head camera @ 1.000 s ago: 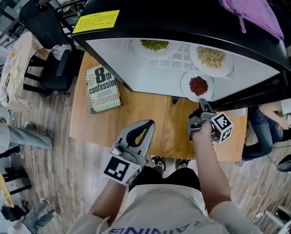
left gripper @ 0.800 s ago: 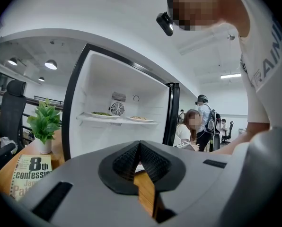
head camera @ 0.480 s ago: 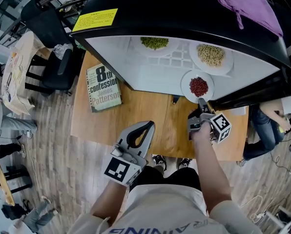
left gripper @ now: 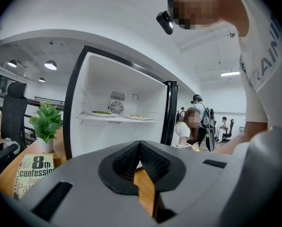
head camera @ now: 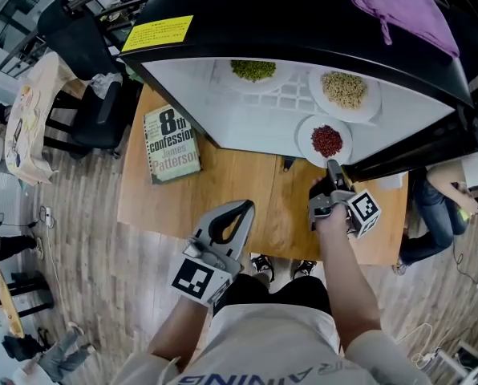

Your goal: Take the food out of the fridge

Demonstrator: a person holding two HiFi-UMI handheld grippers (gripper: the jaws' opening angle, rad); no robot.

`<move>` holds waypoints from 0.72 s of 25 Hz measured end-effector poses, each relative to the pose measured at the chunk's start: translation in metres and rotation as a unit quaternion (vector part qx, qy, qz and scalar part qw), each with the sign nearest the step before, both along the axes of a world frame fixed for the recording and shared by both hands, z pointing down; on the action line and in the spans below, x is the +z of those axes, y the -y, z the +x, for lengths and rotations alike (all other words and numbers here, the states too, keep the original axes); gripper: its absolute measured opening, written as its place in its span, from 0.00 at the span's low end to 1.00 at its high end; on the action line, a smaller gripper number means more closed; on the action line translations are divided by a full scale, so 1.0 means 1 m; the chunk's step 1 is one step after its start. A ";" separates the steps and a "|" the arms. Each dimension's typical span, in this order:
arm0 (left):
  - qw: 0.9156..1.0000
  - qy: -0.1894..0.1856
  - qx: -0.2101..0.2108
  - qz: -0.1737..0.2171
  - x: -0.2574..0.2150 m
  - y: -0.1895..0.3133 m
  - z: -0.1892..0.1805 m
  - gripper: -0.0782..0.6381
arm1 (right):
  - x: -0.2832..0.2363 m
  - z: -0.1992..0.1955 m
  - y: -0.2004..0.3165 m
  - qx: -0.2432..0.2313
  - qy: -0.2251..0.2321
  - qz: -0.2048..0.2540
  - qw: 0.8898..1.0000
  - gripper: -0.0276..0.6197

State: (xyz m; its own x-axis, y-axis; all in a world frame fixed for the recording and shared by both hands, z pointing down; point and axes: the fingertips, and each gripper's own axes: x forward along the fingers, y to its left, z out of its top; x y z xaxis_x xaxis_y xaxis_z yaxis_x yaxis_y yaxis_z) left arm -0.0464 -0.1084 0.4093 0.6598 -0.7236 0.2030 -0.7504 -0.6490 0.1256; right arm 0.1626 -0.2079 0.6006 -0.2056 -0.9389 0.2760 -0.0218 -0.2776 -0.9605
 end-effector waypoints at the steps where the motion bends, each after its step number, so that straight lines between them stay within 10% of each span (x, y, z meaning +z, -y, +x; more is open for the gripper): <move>1: 1.000 0.000 0.001 0.001 -0.001 -0.001 0.001 0.12 | -0.004 0.000 0.000 -0.002 0.000 0.007 1.000 0.09; 18: 1.000 -0.005 0.002 0.010 -0.014 -0.025 0.030 0.12 | -0.033 -0.021 -0.073 -0.175 -0.005 0.033 0.984 0.09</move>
